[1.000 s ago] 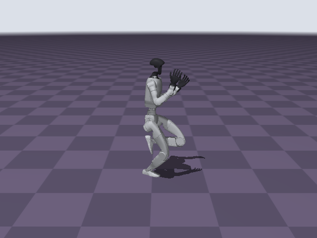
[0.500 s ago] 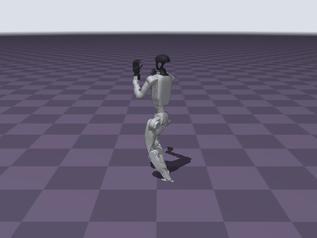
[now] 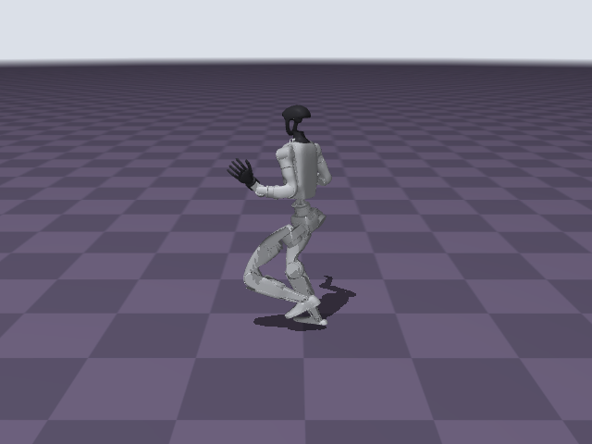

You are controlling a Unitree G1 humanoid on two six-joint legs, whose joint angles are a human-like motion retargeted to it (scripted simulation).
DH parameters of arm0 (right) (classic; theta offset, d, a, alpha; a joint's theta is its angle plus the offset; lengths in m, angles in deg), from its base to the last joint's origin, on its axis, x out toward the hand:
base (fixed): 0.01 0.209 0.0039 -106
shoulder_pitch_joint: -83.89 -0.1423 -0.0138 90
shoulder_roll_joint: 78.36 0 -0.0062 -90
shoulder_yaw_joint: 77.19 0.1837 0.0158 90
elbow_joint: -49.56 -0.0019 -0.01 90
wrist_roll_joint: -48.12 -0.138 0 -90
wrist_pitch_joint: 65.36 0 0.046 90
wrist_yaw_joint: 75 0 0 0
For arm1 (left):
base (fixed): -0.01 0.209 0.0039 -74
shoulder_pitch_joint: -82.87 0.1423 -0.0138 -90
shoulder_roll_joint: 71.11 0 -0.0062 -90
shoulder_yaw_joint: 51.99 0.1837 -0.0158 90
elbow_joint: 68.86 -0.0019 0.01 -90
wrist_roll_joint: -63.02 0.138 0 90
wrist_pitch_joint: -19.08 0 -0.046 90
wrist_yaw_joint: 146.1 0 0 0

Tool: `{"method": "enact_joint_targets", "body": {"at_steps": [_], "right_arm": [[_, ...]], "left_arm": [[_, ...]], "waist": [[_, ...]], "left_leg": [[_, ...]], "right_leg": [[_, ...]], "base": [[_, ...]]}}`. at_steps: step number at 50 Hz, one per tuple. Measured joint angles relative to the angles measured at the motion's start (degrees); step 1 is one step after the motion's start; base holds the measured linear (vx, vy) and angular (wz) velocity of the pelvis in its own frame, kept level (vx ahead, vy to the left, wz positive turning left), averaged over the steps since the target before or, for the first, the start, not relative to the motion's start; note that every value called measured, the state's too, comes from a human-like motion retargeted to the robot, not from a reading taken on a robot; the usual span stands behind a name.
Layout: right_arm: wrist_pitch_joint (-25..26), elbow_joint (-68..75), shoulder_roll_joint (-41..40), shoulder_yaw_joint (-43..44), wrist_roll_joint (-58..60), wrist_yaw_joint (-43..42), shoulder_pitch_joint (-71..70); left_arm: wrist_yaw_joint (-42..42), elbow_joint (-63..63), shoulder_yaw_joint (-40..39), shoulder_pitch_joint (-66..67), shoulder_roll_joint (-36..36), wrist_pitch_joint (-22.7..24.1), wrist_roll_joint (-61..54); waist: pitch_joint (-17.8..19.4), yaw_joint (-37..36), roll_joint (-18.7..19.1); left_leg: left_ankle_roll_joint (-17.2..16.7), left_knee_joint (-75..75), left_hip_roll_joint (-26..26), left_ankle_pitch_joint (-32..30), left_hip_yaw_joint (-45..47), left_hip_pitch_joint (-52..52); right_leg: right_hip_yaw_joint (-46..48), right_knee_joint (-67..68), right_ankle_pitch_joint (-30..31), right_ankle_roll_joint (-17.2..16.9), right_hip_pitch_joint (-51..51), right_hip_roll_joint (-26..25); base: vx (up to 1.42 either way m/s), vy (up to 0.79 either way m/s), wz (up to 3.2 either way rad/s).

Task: Sport exercise

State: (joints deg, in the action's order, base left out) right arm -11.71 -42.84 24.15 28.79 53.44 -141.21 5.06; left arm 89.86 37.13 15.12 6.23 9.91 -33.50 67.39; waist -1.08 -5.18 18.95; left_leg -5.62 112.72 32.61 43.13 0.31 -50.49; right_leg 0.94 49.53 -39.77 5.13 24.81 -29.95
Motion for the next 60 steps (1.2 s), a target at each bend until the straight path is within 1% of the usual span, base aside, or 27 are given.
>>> {"method": "enact_joint_targets", "body": {"at_steps": [4,8,14,18,22,28,32,33,35,36,39,44,50,55,60], "right_arm": [[-0.9,-1.5,-2.6,3.8,1.4,-4.3,2.3],[-1.8,-2.0,-5.3,4.7,1.9,-5.8,2.4],[-2.7,-0.1,-7.8,0.5,0.1,-3.9,-0.4],[-3.0,3.9,-7.6,-4.7,-2.3,-0.7,-3.5],[-3.1,10.4,-7.1,-10.6,-5.8,4.1,-7.4],[-3.3,23.5,-7.1,-18.4,-13.6,13.2,-13.8],[-3.2,31.6,-6.9,-22.2,-18.8,20.0,-17.1],[-3.1,33.3,-6.7,-23.0,-19.8,21.8,-17.7],[-2.9,36.4,-6.5,-24.5,-22.0,25.5,-18.7],[-2.8,37.7,-6.3,-25.0,-22.8,27.2,-19.1],[-2.2,41.3,-5.8,-26.2,-25.3,32.2,-19.7],[-0.7,47.4,-5.0,-26.7,-28.3,38.9,-19.4],[2.6,56.1,-4.5,-26.3,-30.9,46.7,-17.3],[6.8,62.7,-4.9,-26.0,-32.2,53.9,-15.1],[11.3,67.7,-6.3,-26.0,-31.1,60.0,-13.2]], "left_arm": [[4.2,-3.6,-3.9,1.9,-0.6,-1.1,2.6],[6.0,-7.6,-5.1,2.7,0.0,-2.3,4.7],[7.3,-9.1,-4.4,0.5,3.2,-2.7,6.3],[7.6,-7.4,-2.3,-2.6,6.0,-2.0,6.9],[5.6,-5.7,1.8,-6.7,8.7,-1.3,6.7],[-1.1,-6.0,11.7,-14.4,13.3,-0.4,5.0],[-6.4,-8.3,18.7,-21.1,16.9,0.0,4.2],[-7.7,-9.2,20.3,-22.9,17.8,0.0,4.1],[-10.3,-11.0,23.3,-26.5,19.7,0.1,3.6],[-11.8,-12.0,24.6,-28.3,20.5,0.2,3.2],[-16.6,-15.0,28.6,-33.2,22.5,0.2,1.4],[-26.0,-20.0,35.0,-39.7,24.6,0.3,-3.4],[-38.5,-26.0,41.4,-43.3,25.5,-1.0,-10.1],[-49.2,-33.6,45.0,-41.6,24.3,-4.5,-14.1],[-58.7,-44.9,46.5,-36.1,21.3,-10.2,-14.9]], "waist": [[-1.2,-0.6,-1.3],[-3.1,-1.2,-2.6],[-5.8,-1.8,-4.7],[-7.6,-0.6,-7.0],[-9.5,1.7,-10.7],[-10.7,6.5,-17.7],[-10.8,9.9,-22.2],[-10.7,10.6,-23.0],[-11.0,11.6,-23.7],[-11.3,11.9,-23.5],[-12.6,12.5,-22.4],[-15.0,11.9,-20.1],[-16.7,9.4,-19.8],[-17.3,7.0,-20.4],[-17.2,5.3,-21.3]], "left_leg": [[-1.3,-4.3,-1.9,0.3,1.2,-3.5],[-2.2,-11.4,-3.2,1.4,1.7,-2.0],[-2.2,-23.0,-5.4,3.8,2.5,5.2],[-0.8,-31.3,-9.7,5.2,3.6,9.8],[1.4,-39.0,-17.1,6.6,5.5,13.0],[4.2,-49.8,-30.1,6.1,10.2,18.0],[5.1,-56.8,-38.4,4.7,13.0,21.5],[5.3,-58.5,-40.1,4.3,13.4,22.5],[5.2,-61.7,-42.1,3.3,14.0,23.9],[5.1,-63.2,-42.7,2.8,13.9,24.3],[4.7,-66.8,-43.4,1.4,13.3,24.8],[4.6,-70.3,-42.9,0.2,11.8,24.7],[4.7,-73.8,-42.9,-0.4,10.3,26.5],[4.6,-75.9,-42.2,-0.6,9.5,28.4],[4.8,-77.6,-42.0,-0.8,9.2,30.9]], "right_leg": [[-2.0,-1.1,-0.1,-1.1,-1.9,0.2],[-4.1,-2.2,-0.2,-1.8,-3.7,0.3],[-6.2,-4.4,0.9,-3.4,-6.4,1.6],[-6.7,-5.0,1.2,-4.7,-7.0,4.7],[-6.0,-1.4,-1.0,-6.1,-5.0,10.7],[-5.0,9.9,-5.6,-9.0,0.1,23.0],[-4.0,18.6,-7.3,-11.2,3.4,32.6],[-3.5,20.4,-7.4,-11.4,4.2,35.3],[-2.1,22.5,-8.0,-10.7,6.1,39.6],[-2.1,22.4,-8.1,-10.6,7.1,40.3],[-2.3,20.6,-8.0,-10.1,9.7,40.6],[-2.6,14.6,-6.3,-9.7,11.7,38.7],[-1.6,8.8,-5.0,-9.6,9.5,37.9],[-0.3,4.8,-4.4,-10.2,6.6,37.3],[0.4,2.4,-4.1,-10.9,4.0,37.1]], "base": [[0.16,0.01,-0.36],[0.16,0.06,-0.43],[0.14,0.09,-0.33],[0.08,0.11,0.01],[0.05,0.13,0.28],[0.02,0.13,0.51],[0.03,0.1,0.56],[0.03,0.08,0.38],[0.03,0.07,0.2],[0.04,0.06,0.15],[0.04,0.02,0.07],[0.07,0.0,0.04],[0.08,-0.04,-0.02],[0.07,-0.04,-0.1],[0.05,-0.02,-0.1]]}}
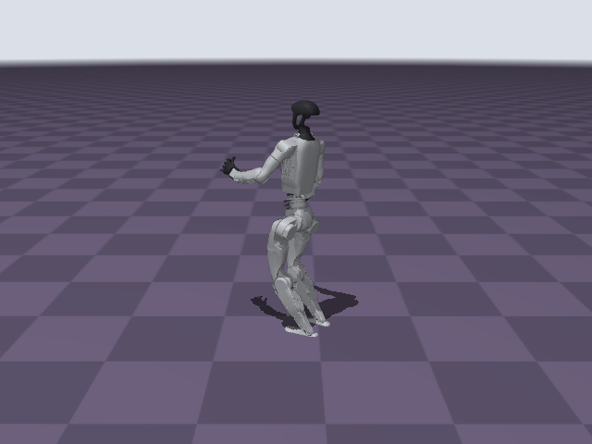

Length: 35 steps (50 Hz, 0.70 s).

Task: Sport exercise

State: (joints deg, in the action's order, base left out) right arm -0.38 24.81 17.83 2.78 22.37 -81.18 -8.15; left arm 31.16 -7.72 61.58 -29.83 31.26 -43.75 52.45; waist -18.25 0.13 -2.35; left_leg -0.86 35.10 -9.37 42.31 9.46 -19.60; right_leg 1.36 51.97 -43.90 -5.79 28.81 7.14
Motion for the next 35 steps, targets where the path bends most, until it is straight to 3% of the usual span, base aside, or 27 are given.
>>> {"method": "enact_joint_targets", "body": {"at_steps": [8,15,22,35], "right_arm": [[6.2,4.2,-3.1,-0.6,3.9,6.6,1.7],[8.7,5.5,-5.1,-1.2,5.4,8.5,2.1],[9.2,5.4,-6.8,-1.5,6.7,7.2,2.0],[9.8,3.9,-6.7,-2.9,11.4,3.3,0.6]], "left_arm": [[-10.5,-25.0,0.1,11.7,-7.7,-10.5,4.7],[-14.9,-42.3,-0.8,20.4,-13.4,-16.0,8.9],[-16.2,-48.3,-2.7,26.5,-15.6,-17.4,10.6],[-14.0,-45.3,-3.1,29.2,-13.9,-16.6,9.8]], "waist": [[1.5,-0.5,-1.9],[4.0,-0.1,-3.4],[5.2,-0.4,-3.9],[8.5,-2.7,-5.1]], "left_leg": [[0.8,-1.4,-0.6,0.0,0.3,3.7],[0.8,-0.2,-1.0,0.5,1.0,6.0],[0.4,-2.4,-0.8,0.2,0.7,8.3],[-0.2,-5.6,-1.0,-0.2,0.3,13.9]], "right_leg": [[0.0,0.0,-0.6,-1.0,-2.7,0.7],[-0.2,2.5,-1.8,-1.4,-4.2,1.7],[0.2,0.6,-1.7,-1.5,-6.4,1.4],[0.5,-0.5,-1.7,-1.8,-11.0,1.5]], "base": [[0.0,0.0,-0.02],[0.02,0.0,-0.02],[0.0,0.0,0.0],[0.0,0.0,0.0]]}}
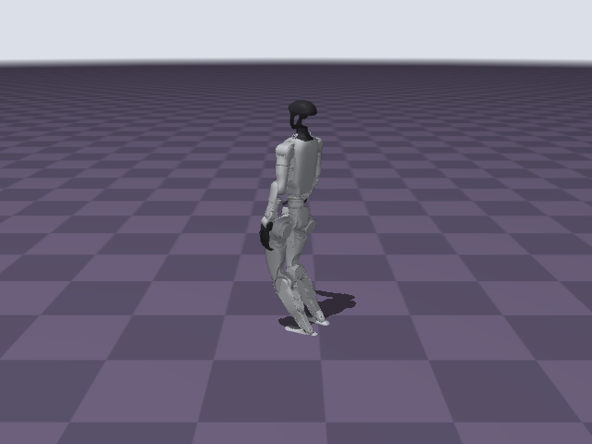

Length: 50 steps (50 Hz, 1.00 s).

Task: Sport exercise

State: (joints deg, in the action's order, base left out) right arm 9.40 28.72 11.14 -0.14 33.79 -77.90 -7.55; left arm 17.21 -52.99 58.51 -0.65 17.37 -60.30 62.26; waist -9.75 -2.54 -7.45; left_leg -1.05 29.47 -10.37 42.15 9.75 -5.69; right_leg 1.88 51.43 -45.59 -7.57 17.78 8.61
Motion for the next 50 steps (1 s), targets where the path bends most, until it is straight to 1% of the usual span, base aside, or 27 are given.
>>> {"method": "enact_joint_targets", "body": {"at_steps": [2,3,5,8,10,13,15,18,20,22,23,25,27,28,30,32,33,35,38,40,43,45,48,50], "right_arm": [[0.2,-0.5,0.4,-0.4,1.4,-0.4,-1.0],[0.3,-0.5,0.6,-0.9,1.8,-0.5,-0.7],[0.5,-1.2,1.1,-1.4,3.3,-0.7,-1.8],[0.5,-1.5,1.6,-3.3,4.8,-0.7,-1.1],[1.0,-2.8,2.2,-3.7,6.8,-0.7,-2.8],[0.9,-3.5,2.7,-6.0,8.5,-0.6,-2.2],[1.3,-5.4,3.3,-6.6,10.4,-0.3,-4.0],[1.2,-6.3,3.7,-9.1,12.2,0.1,-3.4],[1.7,-8.5,4.5,-9.6,13.9,0.9,-5.2],[1.7,-9.1,4.6,-11.3,14.9,1.4,-4.6],[1.6,-9.8,4.8,-11.8,15.4,1.7,-4.7],[2.1,-11.7,5.5,-11.9,16.3,2.9,-6.1],[2.0,-12.4,5.4,-12.9,16.8,3.4,-5.5],[2.1,-13.3,5.8,-12.6,16.9,3.8,-6.1],[2.1,-13.9,5.6,-13.3,17.0,4.1,-5.4],[2.2,-15.3,5.9,-12.5,16.3,4.5,-6.2],[2.2,-15.3,5.6,-12.8,16.2,4.5,-5.7],[2.2,-16.2,5.8,-11.9,14.8,4.8,-6.5],[2.1,-16.5,5.0,-11.8,13.5,4.8,-5.3],[2.2,-17.1,5.1,-10.5,11.3,5.5,-6.4],[2.0,-17.4,4.4,-10.4,9.6,5.8,-5.4],[2.0,-18.1,4.7,-9.5,7.2,6.7,-6.3],[1.7,-18.4,4.1,-9.7,6.2,6.7,-5.4],[1.5,-19.2,4.3,-8.9,4.1,7.1,-6.4]], "left_arm": [[1.0,1.1,0.1,-1.2,1.0,0.3,-0.4],[1.2,1.4,0.3,-1.2,1.0,0.5,-0.4],[2.0,2.7,0.3,-2.9,2.0,0.7,-0.9],[3.1,3.8,1.1,-3.3,2.2,1.3,-1.0],[4.2,5.6,1.3,-6.1,3.4,1.6,-1.4],[5.2,7.2,2.4,-6.9,3.5,2.3,-1.4],[6.3,9.8,2.8,-9.9,4.8,2.6,-1.9],[6.8,12.3,4.2,-11.0,4.6,3.7,-1.7],[7.2,16.7,4.6,-13.9,6.1,3.9,-2.4],[7.3,19.3,5.5,-14.5,5.8,4.9,-2.5],[7.4,21.4,5.8,-15.2,6.0,5.6,-2.7],[7.0,28.3,5.9,-17.2,7.6,5.9,-4.3],[7.0,32.9,6.2,-17.8,7.2,7.1,-5.1],[6.8,37.8,6.0,-18.4,8.2,7.5,-6.3],[6.8,42.9,6.0,-18.9,7.6,8.9,-7.4],[6.2,53.0,5.1,-19.4,8.8,9.5,-9.9],[6.1,55.1,5.1,-19.5,8.0,10.3,-10.3],[5.1,65.1,4.1,-19.8,8.9,10.5,-12.8],[4.0,72.4,4.1,-20.1,7.2,12.2,-14.2],[2.0,81.2,3.2,-20.3,8.0,10.9,-16.2],[0.1,85.9,4.2,-20.1,6.7,11.1,-16.7],[-2.6,90.9,4.2,-20.4,7.1,9.1,-18.1],[-4.3,92.7,5.9,-19.5,6.1,8.6,-18.3],[-6.6,94.6,6.2,-20.2,6.5,6.9,-19.2]], "waist": [[-0.1,-0.5,0.2],[0.5,-0.6,-0.1],[0.5,-1.0,0.1],[2.3,-1.3,-1.0],[1.6,-1.5,-0.4],[3.3,-1.7,-1.5],[2.3,-1.8,-0.8],[3.8,-2.0,-1.9],[2.8,-2.0,-1.1],[3.7,-2.2,-2.0],[4.1,-2.2,-2.3],[2.9,-2.4,-1.5],[3.4,-2.6,-2.3],[2.7,-2.7,-2.0],[3.2,-2.9,-3.0],[2.2,-2.9,-2.7],[2.6,-2.9,-3.4],[1.4,-2.9,-3.1],[2.4,-2.6,-4.7],[0.4,-2.4,-3.7],[0.9,-1.5,-4.8],[-1.7,-0.9,-3.4],[-1.0,0.3,-4.1],[-4.1,1.0,-2.6]], "left_leg": [[0.2,-4.1,0.0,-0.9,-0.5,1.6],[0.0,-2.1,-0.2,-0.5,-0.1,1.7],[0.3,-6.1,-0.2,-1.2,-0.6,3.3],[0.1,-0.8,-1.2,-0.1,0.3,3.5],[0.6,-6.5,-1.0,-1.3,-0.5,4.5],[0.5,-1.5,-2.1,-0.4,0.4,4.5],[1.0,-7.0,-1.8,-1.6,-0.5,5.0],[0.8,-2.2,-3.2,-1.0,0.4,4.9],[1.3,-6.9,-2.7,-1.8,-0.7,4.8],[1.0,-3.9,-3.7,-1.8,-0.1,4.5],[1.1,-2.9,-4.2,-1.3,-0.2,4.3],[1.4,-6.6,-3.6,-2.2,-1.3,3.5],[1.2,-4.4,-4.5,-2.5,-1.0,2.9],[1.3,-6.3,-4.2,-2.7,-1.7,2.4],[1.2,-4.1,-5.2,-2.9,-1.5,1.6],[1.2,-6.4,-4.9,-3.2,-2.8,0.4],[1.1,-4.8,-5.6,-3.3,-2.5,0.0],[1.0,-6.9,-5.0,-3.4,-3.7,-1.4],[0.8,-2.7,-6.7,-2.6,-3.5,-2.9],[0.5,-5.3,-5.1,-2.8,-4.6,-4.8],[0.4,-1.0,-6.4,-1.8,-4.0,-6.6],[0.1,-3.8,-4.6,-2.1,-5.0,-8.6],[0.1,1.6,-6.1,-1.1,-4.0,-10.8],[-0.2,-2.3,-4.3,-1.7,-5.2,-12.6]], "right_leg": [[0.2,-3.0,0.8,0.0,-0.9,-0.7],[0.0,-0.9,0.2,-0.1,-1.0,-0.1],[0.2,-3.7,0.8,-0.1,-1.8,-0.8],[-0.6,2.1,-0.8,-0.4,-1.9,1.3],[-0.1,-2.3,0.4,-0.4,-2.0,0.0],[-1.0,3.3,-1.2,-0.8,-2.0,2.2],[-0.4,-0.9,0.0,-0.8,-1.5,0.8],[-1.4,4.6,-1.5,-1.2,-1.3,3.3],[-0.5,1.1,-0.4,-1.3,-0.3,2.0],[-1.2,4.7,-1.4,-1.5,-0.2,3.8],[-1.3,5.5,-1.7,-1.7,0.1,4.4],[-0.4,2.9,-0.7,-1.6,1.5,3.3],[-0.8,5.6,-1.4,-1.7,2.0,4.8],[-0.3,4.2,-1.0,-1.7,2.9,4.2],[-0.7,6.9,-1.7,-1.8,3.4,5.8],[0.2,5.2,-1.1,-1.6,5.1,5.3],[-0.1,7.0,-1.6,-1.6,5.2,6.3],[0.9,5.4,-1.0,-1.2,6.9,5.6],[0.4,9.2,-2.2,-1.0,7.7,8.1],[2.1,6.6,-1.3,-0.2,9.6,6.3],[1.6,10.2,-2.5,0.1,10.6,8.6],[3.3,7.5,-1.5,1.0,12.8,6.6],[2.5,11.8,-2.8,1.2,13.8,9.2],[4.3,8.4,-1.5,2.2,16.1,6.9]], "base": [[0.0,0.0,0.0],[0.0,0.0,0.0],[0.0,0.0,0.0],[-0.06,0.0,-0.03],[0.07,0.04,-0.03],[-0.05,-0.01,-0.01],[0.04,0.02,0.0],[-0.07,0.0,0.02],[0.03,0.02,0.05],[-0.06,-0.01,0.06],[0.0,0.0,0.0],[0.04,0.03,0.23],[-0.04,0.0,0.23],[0.0,0.01,0.28],[-0.04,0.0,0.29],[0.0,0.01,0.34],[-0.04,0.0,0.32],[0.0,0.0,0.35],[-0.06,0.0,0.32],[0.04,0.0,0.31],[-0.05,0.0,0.28],[0.05,0.0,0.25],[-0.06,0.0,0.25],[0.07,-0.01,0.2]]}}
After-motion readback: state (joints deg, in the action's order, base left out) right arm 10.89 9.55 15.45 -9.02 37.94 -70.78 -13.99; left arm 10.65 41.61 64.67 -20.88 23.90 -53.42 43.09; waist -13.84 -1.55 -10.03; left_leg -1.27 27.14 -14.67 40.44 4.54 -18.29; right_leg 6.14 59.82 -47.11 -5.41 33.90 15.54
